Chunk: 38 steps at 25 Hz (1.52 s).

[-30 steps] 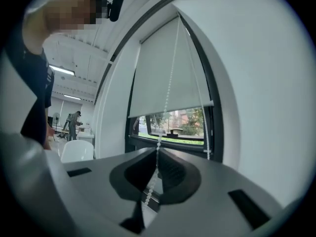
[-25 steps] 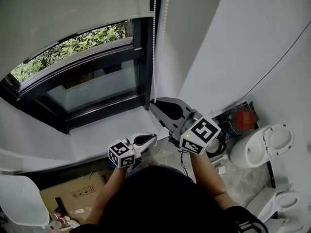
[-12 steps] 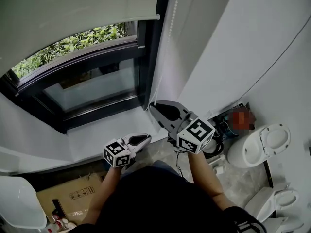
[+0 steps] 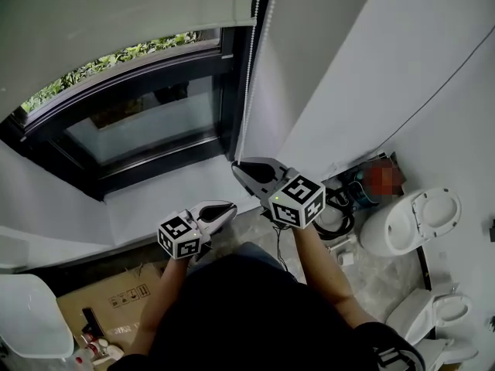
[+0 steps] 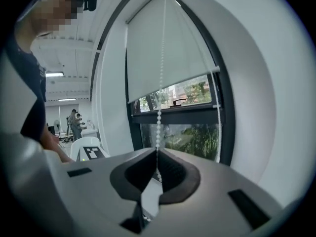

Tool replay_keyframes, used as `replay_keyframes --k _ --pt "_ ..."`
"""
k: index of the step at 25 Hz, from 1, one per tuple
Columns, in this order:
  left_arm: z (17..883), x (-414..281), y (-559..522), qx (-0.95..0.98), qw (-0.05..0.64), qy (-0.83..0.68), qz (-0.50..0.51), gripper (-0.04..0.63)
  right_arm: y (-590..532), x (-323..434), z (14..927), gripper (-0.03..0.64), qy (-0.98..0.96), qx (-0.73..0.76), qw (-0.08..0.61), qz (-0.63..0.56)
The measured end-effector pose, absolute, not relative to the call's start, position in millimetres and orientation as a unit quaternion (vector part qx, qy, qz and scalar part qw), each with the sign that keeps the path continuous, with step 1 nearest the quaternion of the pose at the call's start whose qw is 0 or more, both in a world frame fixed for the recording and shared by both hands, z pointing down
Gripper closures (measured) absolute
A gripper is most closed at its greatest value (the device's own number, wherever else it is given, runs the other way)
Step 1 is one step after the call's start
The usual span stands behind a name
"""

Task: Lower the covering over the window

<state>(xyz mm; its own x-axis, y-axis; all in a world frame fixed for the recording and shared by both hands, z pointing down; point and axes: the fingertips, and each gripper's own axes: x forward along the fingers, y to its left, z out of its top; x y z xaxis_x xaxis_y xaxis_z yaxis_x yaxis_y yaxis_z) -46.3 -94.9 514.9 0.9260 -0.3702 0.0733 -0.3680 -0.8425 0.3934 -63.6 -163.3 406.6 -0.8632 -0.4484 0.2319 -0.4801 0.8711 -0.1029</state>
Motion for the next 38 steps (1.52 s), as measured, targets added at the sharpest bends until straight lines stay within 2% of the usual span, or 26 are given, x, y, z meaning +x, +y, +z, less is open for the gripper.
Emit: replay_keyframes --k 5,14,23,27,30,38 --pt "518 -45 -96 0.957 0.215 -0.195 -0.007 0.571 -154 -54 414 0.600 -0.959 0.250 0.070 0.112" --pt "498 -32 -100 0.961 0.185 -0.204 -0.027 0.568 -152 -33 414 0.600 -0.954 0.269 0.055 0.116" --pt "406 -52 -118 0.955 0.138 -0.231 -0.127 0.568 -147 -36 413 0.600 -0.956 0.264 0.055 0.115" --pt "380 -58 -132 0.951 0.141 -0.233 -0.144 0.566 -145 -39 413 0.600 -0.957 0.260 0.052 0.115" --pt "366 -54 -138 0.957 0.136 -0.213 -0.140 0.523 -143 -41 414 0.600 -0.958 0.259 0.048 0.113" --pt "312 -40 -149 0.978 0.076 -0.158 -0.116 0.469 -137 -49 417 0.601 -0.960 0.250 0.058 0.110"
